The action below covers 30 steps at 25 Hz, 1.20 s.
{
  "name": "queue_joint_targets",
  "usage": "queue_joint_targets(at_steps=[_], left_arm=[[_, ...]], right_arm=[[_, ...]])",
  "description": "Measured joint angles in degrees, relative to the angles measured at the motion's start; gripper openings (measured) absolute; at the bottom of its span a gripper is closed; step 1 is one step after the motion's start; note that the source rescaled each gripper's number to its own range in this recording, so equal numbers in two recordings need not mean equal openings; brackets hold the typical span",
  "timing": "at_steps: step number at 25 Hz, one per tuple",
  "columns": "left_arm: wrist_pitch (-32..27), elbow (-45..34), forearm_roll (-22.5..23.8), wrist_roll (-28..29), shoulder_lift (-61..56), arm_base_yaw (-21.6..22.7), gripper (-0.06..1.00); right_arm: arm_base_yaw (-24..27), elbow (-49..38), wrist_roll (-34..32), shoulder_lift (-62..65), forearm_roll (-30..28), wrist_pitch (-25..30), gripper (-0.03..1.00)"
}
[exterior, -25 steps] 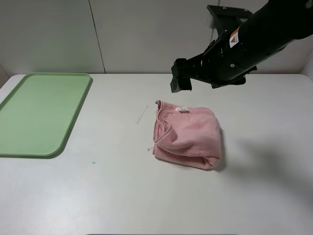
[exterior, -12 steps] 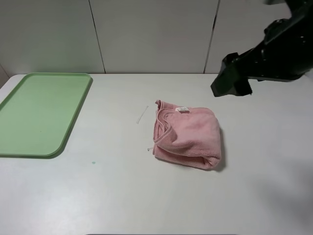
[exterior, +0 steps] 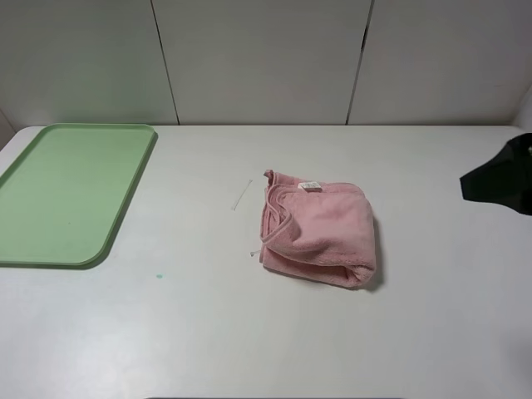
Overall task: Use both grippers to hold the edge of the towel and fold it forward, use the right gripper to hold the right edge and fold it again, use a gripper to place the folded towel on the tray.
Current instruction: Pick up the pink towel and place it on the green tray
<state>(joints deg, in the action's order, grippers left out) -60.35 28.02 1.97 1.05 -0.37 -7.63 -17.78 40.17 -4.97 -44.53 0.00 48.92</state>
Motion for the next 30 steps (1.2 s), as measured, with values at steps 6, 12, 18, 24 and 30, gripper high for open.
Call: queue_joint_targets(at_steps=[6,12,18,24,30], left_arm=[[0.00,0.00,0.00,0.00,0.00,0.00,1.00],[0.00,0.00,0.00,0.00,0.00,0.00,1.00],[0.00,0.00,0.00,0.00,0.00,0.00,1.00],[0.00,0.00,0.00,0.00,0.00,0.00,1.00],[0.00,0.00,0.00,0.00,0.00,0.00,1.00]], right_arm=[[5.84,-5.10,0.36,9.65,1.74,3.04,1.00],[8.10,-8.10,1.57,17.75,2.41,6.74,1.00],[8.11,-11.44,4.97,25.61,2.76,9.00,1.00],[8.11,-11.85,5.38,35.91,2.39,9.30,1.00],[8.23,-11.85,4.97,44.71,0.62,9.52,1.00]])
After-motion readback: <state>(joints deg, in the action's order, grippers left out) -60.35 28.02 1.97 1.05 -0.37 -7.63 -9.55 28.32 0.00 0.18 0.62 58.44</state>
